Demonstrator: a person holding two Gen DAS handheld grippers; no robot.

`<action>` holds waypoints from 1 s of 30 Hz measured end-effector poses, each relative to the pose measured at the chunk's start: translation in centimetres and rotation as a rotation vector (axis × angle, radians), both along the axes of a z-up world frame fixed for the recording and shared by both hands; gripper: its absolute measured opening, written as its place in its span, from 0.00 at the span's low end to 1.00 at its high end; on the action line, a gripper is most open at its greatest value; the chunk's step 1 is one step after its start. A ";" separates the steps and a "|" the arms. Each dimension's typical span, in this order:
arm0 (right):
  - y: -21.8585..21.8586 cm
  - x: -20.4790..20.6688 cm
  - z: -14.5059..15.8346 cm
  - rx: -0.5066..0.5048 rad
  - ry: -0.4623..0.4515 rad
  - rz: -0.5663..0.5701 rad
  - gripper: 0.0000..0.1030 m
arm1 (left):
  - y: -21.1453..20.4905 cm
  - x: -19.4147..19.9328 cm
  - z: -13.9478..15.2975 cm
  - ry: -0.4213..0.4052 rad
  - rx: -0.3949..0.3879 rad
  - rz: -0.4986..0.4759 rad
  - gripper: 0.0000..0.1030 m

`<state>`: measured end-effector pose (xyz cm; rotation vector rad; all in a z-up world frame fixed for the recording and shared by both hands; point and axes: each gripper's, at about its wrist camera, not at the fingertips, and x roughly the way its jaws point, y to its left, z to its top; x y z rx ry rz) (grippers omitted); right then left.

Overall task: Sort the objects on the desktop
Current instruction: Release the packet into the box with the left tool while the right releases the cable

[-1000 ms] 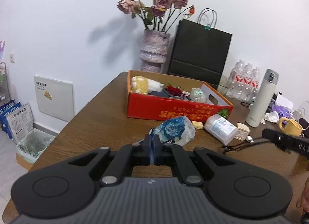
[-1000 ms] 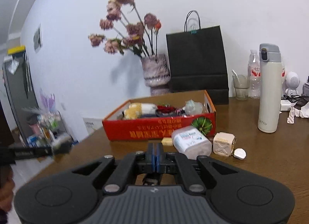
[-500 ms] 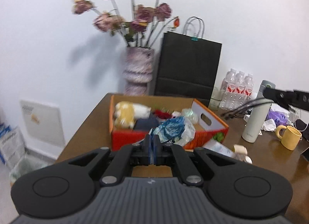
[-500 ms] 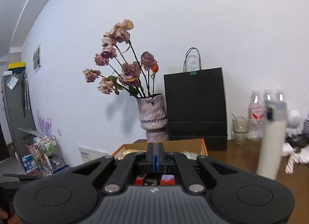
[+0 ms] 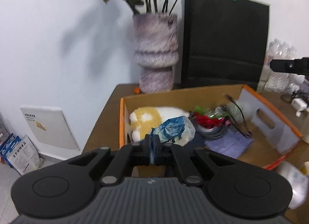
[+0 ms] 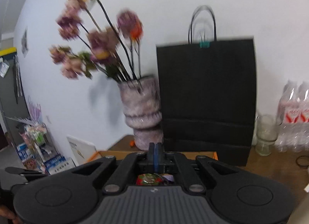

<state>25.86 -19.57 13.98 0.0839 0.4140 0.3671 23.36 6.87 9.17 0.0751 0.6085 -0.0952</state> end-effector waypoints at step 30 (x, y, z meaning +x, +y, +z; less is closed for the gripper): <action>-1.7 -1.9 -1.9 -0.089 0.414 -0.017 0.91 | -0.9 -2.8 4.0 0.180 -0.122 0.054 1.00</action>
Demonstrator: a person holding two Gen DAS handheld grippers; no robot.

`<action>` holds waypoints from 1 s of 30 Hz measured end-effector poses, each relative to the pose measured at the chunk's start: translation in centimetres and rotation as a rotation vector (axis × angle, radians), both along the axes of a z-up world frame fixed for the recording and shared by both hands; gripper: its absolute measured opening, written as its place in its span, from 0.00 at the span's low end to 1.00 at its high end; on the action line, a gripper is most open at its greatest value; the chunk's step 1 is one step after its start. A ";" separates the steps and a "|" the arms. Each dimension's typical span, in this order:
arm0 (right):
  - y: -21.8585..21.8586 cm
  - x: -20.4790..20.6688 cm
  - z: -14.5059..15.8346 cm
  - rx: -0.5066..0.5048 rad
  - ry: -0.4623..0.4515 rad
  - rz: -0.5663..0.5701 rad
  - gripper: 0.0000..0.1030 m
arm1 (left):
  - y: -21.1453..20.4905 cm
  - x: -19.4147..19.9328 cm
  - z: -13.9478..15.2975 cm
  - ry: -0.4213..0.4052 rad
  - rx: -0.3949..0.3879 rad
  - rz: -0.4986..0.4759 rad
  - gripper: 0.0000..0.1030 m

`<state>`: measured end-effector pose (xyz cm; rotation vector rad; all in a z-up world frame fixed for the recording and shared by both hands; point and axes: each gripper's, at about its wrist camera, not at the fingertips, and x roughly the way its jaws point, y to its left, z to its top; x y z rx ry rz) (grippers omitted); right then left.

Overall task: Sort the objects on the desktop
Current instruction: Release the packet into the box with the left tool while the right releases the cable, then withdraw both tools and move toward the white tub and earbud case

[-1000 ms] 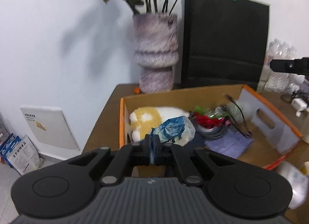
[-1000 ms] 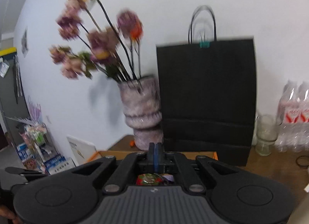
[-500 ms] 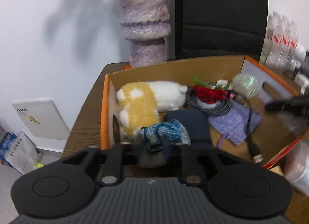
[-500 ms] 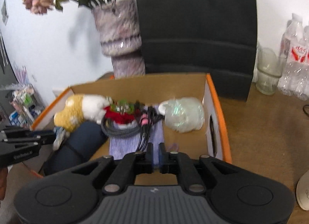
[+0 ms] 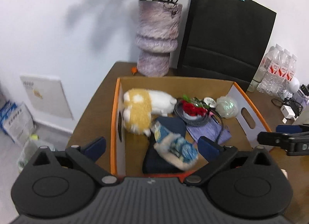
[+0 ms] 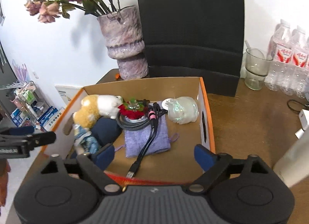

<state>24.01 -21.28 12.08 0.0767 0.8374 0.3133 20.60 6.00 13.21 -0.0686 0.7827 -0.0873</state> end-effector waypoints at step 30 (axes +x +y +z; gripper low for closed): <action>0.3 -25.5 -7.2 -0.023 -0.225 0.044 0.97 | -2.9 -26.4 -6.0 -0.259 -0.001 0.069 1.00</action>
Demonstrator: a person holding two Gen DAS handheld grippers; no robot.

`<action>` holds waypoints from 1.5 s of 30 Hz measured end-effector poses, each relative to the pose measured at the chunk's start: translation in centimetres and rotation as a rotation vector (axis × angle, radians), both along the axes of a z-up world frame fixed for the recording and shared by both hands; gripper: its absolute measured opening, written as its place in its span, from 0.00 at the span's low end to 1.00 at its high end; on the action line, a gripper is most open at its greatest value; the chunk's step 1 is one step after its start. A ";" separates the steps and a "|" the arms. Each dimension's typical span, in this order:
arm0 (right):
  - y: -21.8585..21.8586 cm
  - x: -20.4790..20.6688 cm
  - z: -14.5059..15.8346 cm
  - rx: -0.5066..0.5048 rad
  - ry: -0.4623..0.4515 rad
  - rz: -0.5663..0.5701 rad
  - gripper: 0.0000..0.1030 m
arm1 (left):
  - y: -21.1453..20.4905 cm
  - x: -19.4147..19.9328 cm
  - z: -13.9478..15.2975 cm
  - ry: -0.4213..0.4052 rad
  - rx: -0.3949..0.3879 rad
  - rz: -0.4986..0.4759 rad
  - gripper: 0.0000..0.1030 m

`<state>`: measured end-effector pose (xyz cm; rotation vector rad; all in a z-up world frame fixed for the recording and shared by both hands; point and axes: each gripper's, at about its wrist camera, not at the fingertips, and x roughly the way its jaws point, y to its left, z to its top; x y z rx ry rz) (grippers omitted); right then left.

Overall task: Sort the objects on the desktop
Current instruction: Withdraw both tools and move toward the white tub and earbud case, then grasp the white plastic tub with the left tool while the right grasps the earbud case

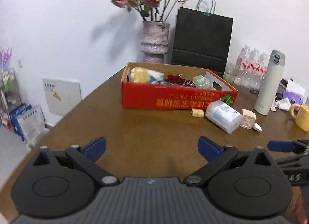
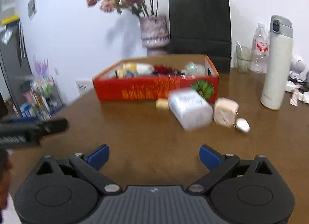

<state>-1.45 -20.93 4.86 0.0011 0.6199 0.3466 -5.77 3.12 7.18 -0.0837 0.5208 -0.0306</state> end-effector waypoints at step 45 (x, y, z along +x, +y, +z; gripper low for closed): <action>-10.9 10.5 -2.3 0.056 0.060 -0.272 0.72 | -13.2 20.1 -3.5 0.023 0.186 -0.704 0.99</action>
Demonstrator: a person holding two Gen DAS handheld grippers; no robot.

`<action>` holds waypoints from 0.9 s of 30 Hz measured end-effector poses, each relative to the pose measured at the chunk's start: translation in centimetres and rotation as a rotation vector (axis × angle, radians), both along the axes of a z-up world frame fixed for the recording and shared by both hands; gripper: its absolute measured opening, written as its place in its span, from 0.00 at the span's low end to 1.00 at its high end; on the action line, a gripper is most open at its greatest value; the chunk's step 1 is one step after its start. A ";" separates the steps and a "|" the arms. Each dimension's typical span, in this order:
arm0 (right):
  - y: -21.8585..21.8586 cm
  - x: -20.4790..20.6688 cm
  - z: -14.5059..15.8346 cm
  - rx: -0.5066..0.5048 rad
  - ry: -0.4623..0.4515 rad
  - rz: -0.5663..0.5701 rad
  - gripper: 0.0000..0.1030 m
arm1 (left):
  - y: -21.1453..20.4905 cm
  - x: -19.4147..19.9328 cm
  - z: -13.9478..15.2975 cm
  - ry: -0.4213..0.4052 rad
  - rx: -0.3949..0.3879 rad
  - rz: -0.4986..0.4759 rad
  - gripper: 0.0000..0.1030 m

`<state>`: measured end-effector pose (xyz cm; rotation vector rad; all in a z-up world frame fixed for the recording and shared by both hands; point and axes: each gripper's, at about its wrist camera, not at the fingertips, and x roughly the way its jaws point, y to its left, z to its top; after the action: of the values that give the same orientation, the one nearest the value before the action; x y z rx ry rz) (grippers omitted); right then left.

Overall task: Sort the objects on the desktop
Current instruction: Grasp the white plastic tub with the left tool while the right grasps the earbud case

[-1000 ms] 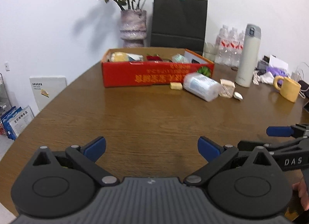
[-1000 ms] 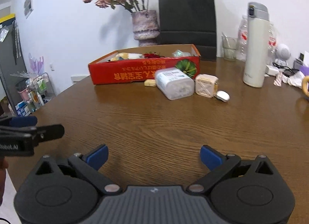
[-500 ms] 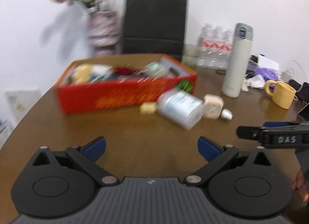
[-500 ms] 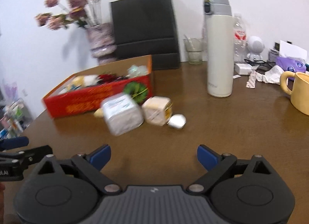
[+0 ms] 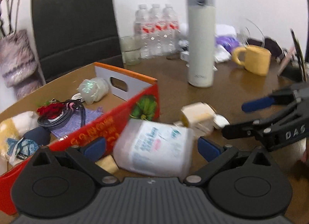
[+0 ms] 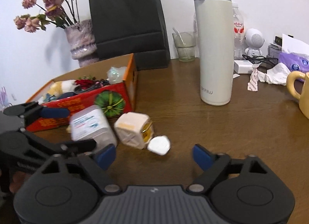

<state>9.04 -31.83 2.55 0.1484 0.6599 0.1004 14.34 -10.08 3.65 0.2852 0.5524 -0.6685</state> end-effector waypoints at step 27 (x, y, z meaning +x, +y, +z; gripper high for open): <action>0.6 -0.8 -1.4 -0.040 -0.042 0.018 0.25 | -0.7 -1.4 -0.5 0.079 -0.135 0.047 1.00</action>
<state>8.22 -31.26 1.13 0.1022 0.6205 0.1070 12.92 -10.82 3.10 0.1199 0.5851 -0.6706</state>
